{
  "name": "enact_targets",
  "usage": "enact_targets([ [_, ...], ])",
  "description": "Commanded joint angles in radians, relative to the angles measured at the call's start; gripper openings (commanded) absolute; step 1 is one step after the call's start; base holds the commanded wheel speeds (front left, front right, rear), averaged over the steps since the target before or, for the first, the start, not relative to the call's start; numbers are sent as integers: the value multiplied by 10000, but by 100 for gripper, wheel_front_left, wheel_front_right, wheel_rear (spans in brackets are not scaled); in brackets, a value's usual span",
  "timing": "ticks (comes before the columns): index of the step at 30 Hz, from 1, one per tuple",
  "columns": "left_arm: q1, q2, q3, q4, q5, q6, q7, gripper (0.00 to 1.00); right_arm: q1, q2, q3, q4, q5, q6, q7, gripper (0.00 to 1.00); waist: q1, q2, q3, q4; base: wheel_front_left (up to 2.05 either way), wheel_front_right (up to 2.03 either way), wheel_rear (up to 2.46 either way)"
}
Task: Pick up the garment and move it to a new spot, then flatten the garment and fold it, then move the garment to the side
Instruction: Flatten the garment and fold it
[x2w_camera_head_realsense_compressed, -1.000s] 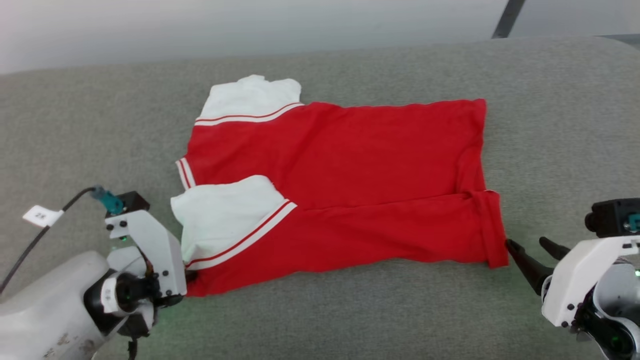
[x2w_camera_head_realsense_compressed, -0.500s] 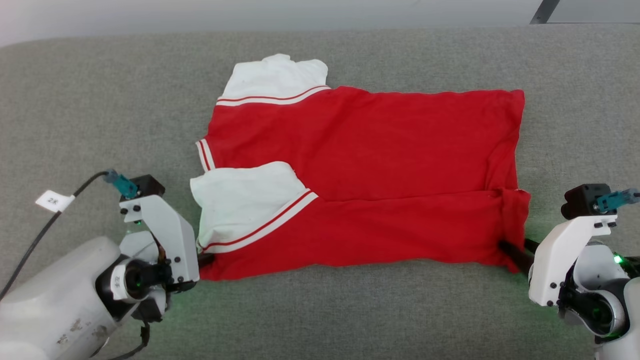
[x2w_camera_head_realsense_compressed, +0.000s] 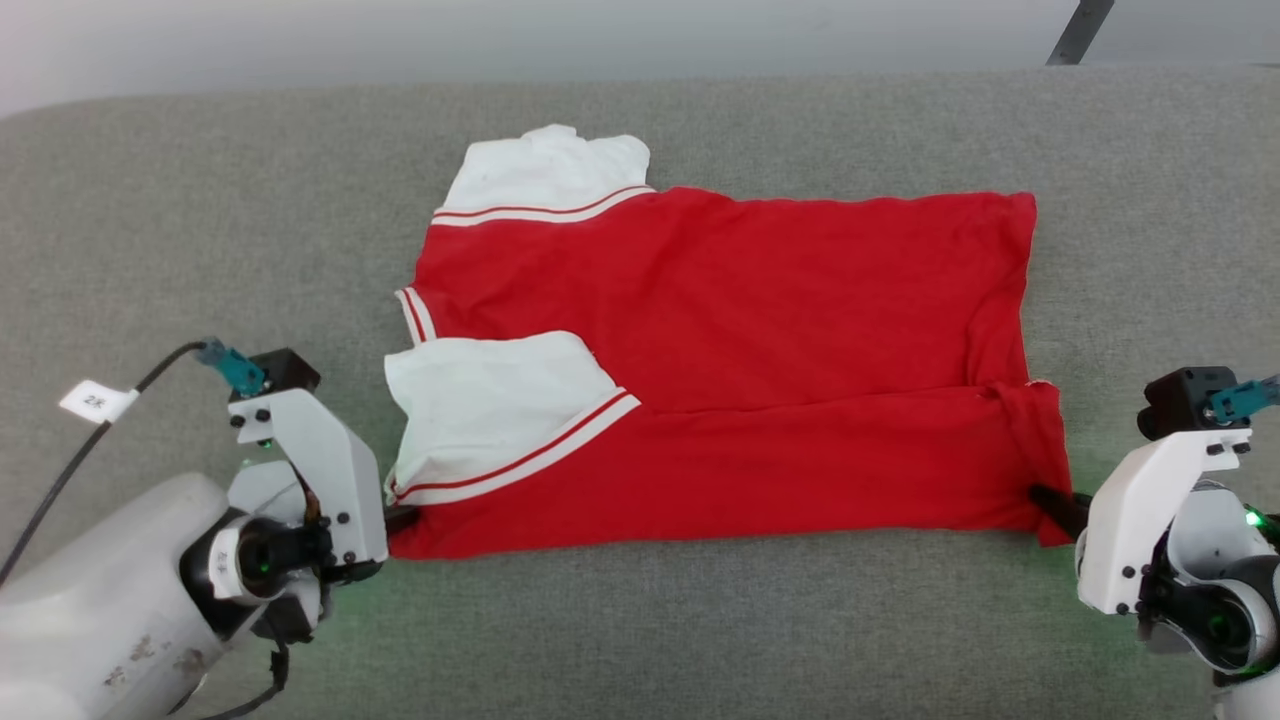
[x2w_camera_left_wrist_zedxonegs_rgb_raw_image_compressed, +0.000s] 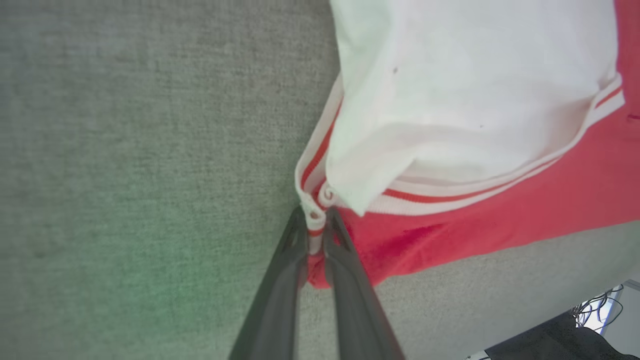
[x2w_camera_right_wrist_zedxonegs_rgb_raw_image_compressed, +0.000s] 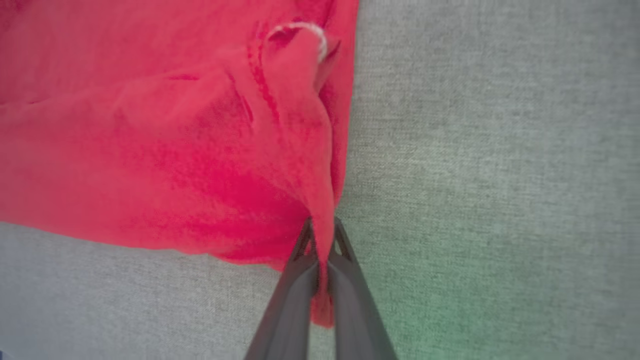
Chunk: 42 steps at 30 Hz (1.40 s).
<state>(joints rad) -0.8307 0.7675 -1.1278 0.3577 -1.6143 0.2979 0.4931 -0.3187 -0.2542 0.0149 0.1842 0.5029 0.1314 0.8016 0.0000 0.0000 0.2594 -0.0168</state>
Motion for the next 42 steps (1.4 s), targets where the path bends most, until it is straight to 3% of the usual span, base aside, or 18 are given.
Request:
enact_targets([
  [1,113,146,-40,142,83,33,-12,0,151,-130,-80,-52,88,-14,62,0,0,0,-82,-20,0,0,0],
  [16,676,1154,-241,-1281,-143,930,599,0,1366,-605,-5,-1538,469,-14,1155,0,0,0,-654,21,0,0,0],
  [24,1529,1638,-352,-2272,-400,1421,357,0,2435,-580,-81,-2385,603,-14,1754,0,0,0,-773,20,0,0,0],
  [39,2483,1509,-458,-2591,-640,1531,-64,0,3176,-224,-101,-2810,495,-12,1956,0,0,0,-845,26,0,0,0],
  [40,2467,1499,-433,-2595,-598,1480,-103,0,3150,-266,-27,-2853,522,-12,1915,5,0,0,-855,26,0,0,0],
  [41,2449,1496,-427,-2596,-550,1448,-138,6,3153,-299,-18,-2844,550,-12,1868,38,0,0,-868,32,0,0,0],
  [42,2433,1502,-428,-2598,-525,1437,-156,20,3157,-324,-12,-2841,567,-12,1838,48,0,0,-885,36,0,0,0],
])
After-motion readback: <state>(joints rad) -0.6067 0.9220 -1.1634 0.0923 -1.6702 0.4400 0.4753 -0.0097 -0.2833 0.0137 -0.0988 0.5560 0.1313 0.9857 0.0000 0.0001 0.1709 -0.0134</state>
